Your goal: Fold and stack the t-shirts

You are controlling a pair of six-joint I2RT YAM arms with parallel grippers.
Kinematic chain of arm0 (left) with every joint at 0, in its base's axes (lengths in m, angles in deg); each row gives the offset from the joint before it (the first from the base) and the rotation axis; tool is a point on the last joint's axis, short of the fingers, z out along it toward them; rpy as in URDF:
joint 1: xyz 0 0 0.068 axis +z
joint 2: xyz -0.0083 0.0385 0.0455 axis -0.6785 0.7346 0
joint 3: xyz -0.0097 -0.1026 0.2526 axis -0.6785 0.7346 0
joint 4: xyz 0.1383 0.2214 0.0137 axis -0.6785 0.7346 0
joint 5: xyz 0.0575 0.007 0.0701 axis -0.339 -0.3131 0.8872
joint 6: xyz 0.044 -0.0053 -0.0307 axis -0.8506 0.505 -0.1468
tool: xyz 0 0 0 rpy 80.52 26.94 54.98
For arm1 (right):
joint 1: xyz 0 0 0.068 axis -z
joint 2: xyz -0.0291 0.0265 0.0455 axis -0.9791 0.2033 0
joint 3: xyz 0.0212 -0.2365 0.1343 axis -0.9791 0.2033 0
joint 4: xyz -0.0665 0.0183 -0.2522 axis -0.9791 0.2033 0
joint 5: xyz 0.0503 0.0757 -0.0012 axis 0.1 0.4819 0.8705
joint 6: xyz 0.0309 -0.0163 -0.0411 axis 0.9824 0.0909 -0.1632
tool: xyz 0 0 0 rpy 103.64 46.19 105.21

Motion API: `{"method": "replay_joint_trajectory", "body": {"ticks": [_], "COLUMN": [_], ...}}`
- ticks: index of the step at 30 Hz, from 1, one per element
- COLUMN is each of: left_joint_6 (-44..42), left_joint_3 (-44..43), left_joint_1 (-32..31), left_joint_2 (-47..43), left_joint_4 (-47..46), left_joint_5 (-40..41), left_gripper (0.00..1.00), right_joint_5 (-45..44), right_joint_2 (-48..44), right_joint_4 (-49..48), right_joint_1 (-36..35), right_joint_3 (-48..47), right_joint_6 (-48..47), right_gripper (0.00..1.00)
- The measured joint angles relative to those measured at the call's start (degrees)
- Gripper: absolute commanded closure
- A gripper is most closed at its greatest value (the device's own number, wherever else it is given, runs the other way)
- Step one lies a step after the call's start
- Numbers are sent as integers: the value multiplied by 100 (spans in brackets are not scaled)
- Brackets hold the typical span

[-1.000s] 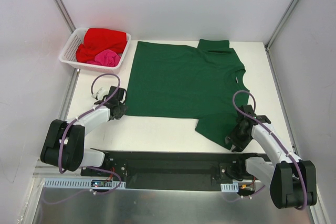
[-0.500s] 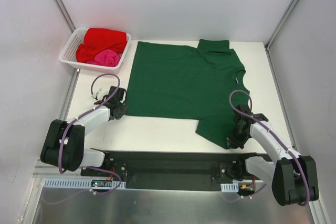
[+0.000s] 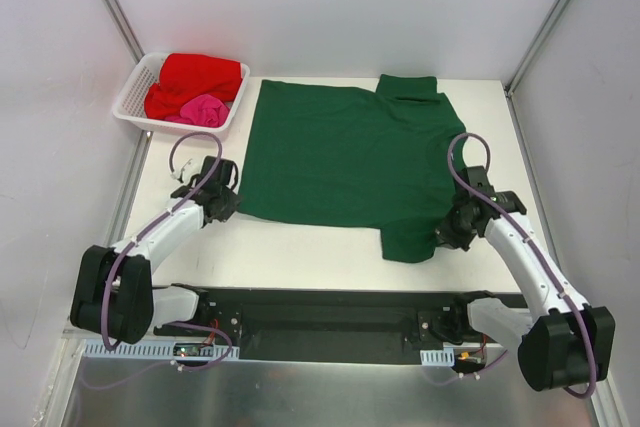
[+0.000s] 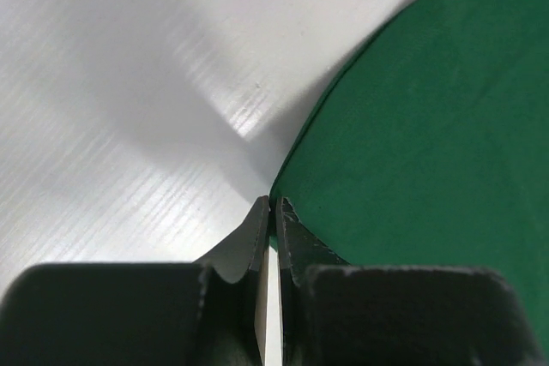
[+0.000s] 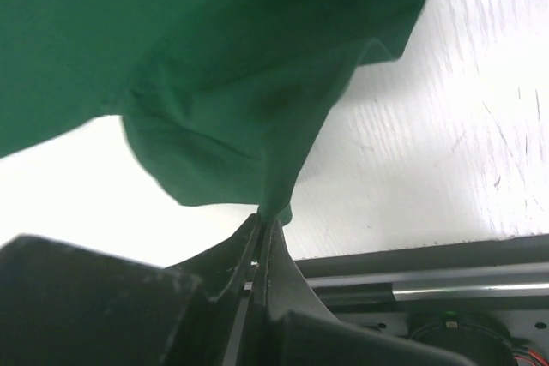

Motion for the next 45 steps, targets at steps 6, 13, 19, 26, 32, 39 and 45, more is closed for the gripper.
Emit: {"method": "replay_joint_trajectory", "body": {"ticks": [6, 13, 19, 26, 32, 39, 45], "left_joint_6": [-7, 9, 13, 42, 37, 15, 11], "left_joint_3": [-109, -157, -205, -205, -284, -400, -470], "left_joint_1": [0, 0, 157, 227, 302, 302, 302], "left_joint_2": [-234, -428, -468, -490, -490, -487, -446], "left_joint_4": [308, 638, 793, 894, 920, 916, 916], "left_joint_5": [-87, -127, -129, -127, -129, -114, -59], "left_gripper": [100, 100, 100, 100, 100, 100, 100], "right_joint_5": [4, -2, -2, 9, 26, 76, 188], "right_joint_2": [0, -39, -216, -221, -81, 293, 546], "right_joint_4": [157, 286, 376, 378, 352, 195, 48], "right_joint_1": [0, 201, 691, 970, 1086, 1344, 1604], "right_joint_3": [-533, -1054, -1390, -1574, -1661, -1825, -1832], "right_joint_6": [-35, -87, -280, -531, -800, -1123, -1375], "right_gripper": [99, 99, 99, 99, 99, 99, 99]}}
